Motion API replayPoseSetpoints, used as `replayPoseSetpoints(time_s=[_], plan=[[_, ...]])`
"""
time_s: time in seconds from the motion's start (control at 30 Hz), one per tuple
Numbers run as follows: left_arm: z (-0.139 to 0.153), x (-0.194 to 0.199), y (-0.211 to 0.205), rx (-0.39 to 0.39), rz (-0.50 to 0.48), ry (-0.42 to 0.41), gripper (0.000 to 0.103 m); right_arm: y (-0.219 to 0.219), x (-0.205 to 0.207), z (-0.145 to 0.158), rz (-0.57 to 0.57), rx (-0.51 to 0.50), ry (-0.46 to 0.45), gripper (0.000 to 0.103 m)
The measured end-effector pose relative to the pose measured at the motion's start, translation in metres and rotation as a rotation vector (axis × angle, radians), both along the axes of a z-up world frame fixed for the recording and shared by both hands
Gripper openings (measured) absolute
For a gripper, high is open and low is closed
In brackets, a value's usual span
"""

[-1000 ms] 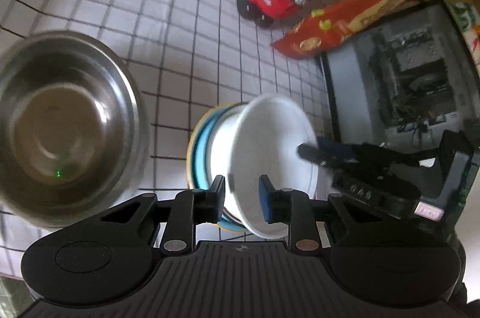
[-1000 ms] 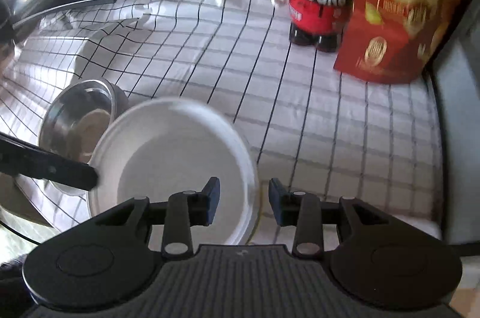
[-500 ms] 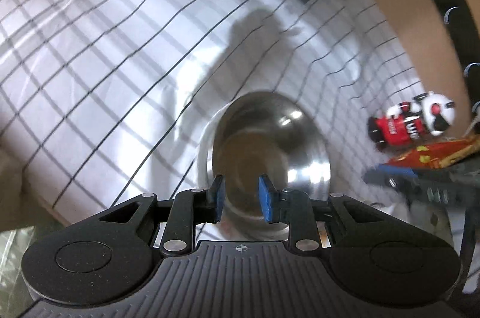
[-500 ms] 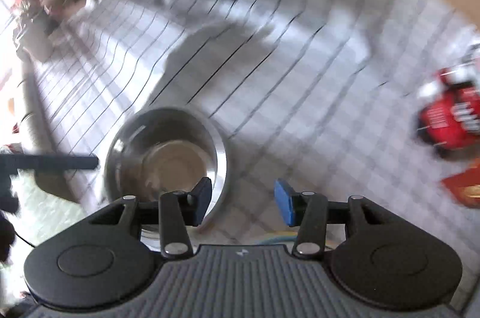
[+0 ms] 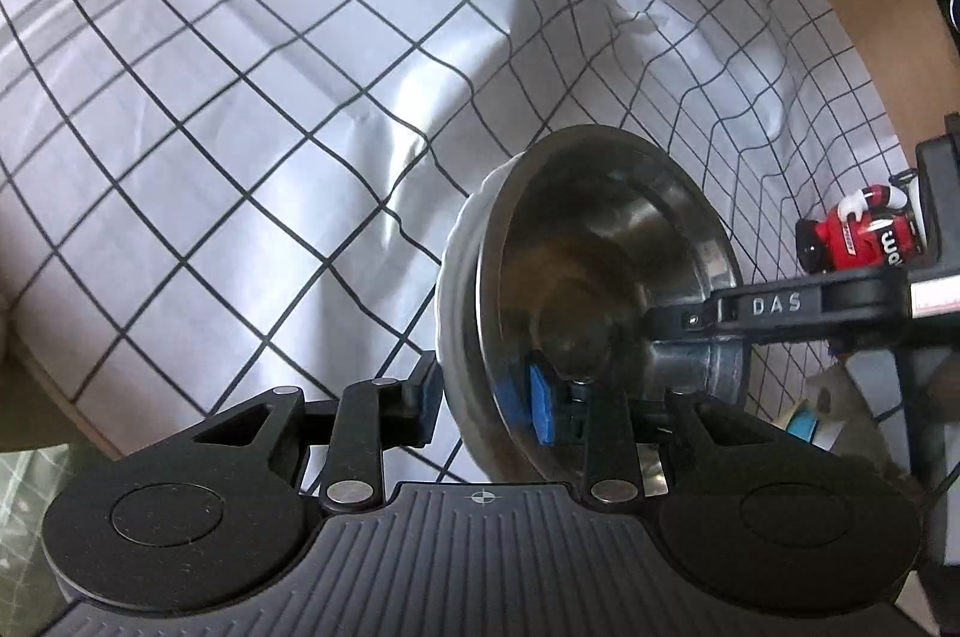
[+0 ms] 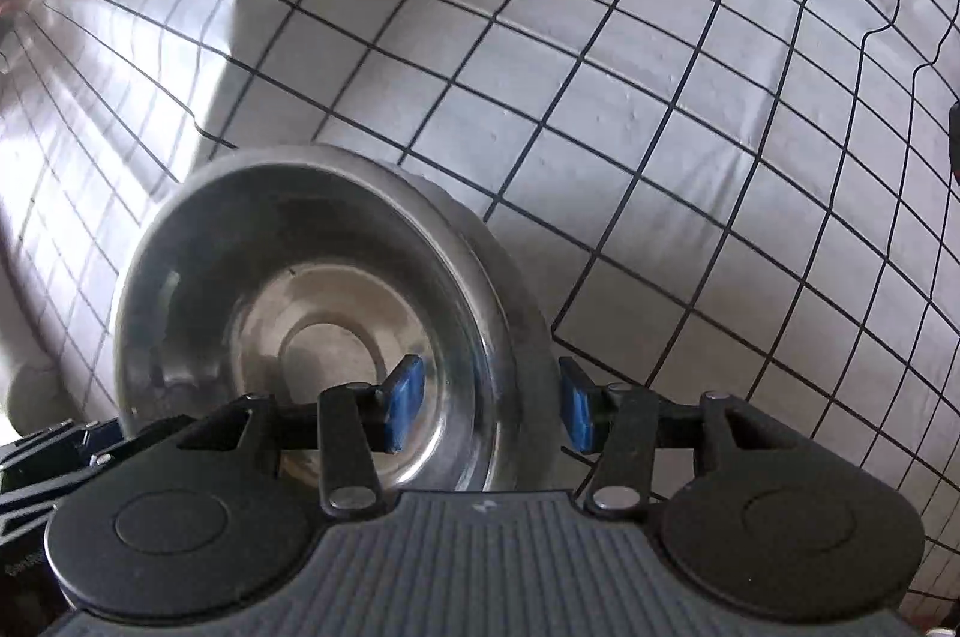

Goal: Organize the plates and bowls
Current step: 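Move both tools to the steel bowl and close them on its rim, then lift the steel bowl with the red-flowered bowl and carry it to the stack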

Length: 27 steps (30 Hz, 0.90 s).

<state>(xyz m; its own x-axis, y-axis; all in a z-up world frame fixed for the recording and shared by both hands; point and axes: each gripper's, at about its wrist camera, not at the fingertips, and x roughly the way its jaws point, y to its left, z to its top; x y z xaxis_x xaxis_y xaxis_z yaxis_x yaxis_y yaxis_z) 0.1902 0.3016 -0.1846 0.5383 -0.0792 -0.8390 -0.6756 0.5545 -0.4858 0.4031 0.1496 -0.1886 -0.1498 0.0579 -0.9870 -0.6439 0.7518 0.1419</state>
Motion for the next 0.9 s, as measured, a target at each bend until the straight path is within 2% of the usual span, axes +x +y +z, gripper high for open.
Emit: replayPoseSetpoints(time_s=[0.1,0.2,0.33,0.43,0.5,0.6,0.7,0.83,0.9], plan=[[-0.004,0.0,0.007,-0.033,-0.003,-0.007,0.033,0.003,-0.006,0.0,0.009,-0.018,-0.024,0.049],[-0.003,0.001,0.017,-0.028,-0.016,0.0,0.033,0.005,-0.015,0.0,0.003,-0.034,-0.021,0.049],[-0.003,0.0,0.033,-0.032,-0.034,0.003,0.033,0.006,-0.024,0.001,-0.03,-0.014,0.004,0.049],[-0.004,0.002,0.039,-0.047,-0.069,0.004,0.033,0.007,-0.027,0.003,-0.054,-0.012,-0.014,0.049],[-0.001,0.003,0.041,-0.035,-0.091,0.006,0.033,0.003,-0.028,0.005,-0.078,-0.01,-0.026,0.049],[0.019,-0.002,0.042,0.027,-0.094,-0.006,0.033,-0.008,-0.03,0.017,-0.126,0.018,-0.049,0.049],[0.053,-0.009,0.041,0.099,-0.11,-0.093,0.033,-0.025,-0.034,0.053,-0.152,0.094,-0.136,0.049],[0.098,-0.012,0.024,0.169,-0.159,-0.335,0.032,-0.05,-0.045,0.12,-0.125,0.25,-0.315,0.049],[0.11,-0.005,0.011,0.16,-0.171,-0.421,0.021,-0.065,-0.049,0.152,-0.113,0.318,-0.406,0.049]])
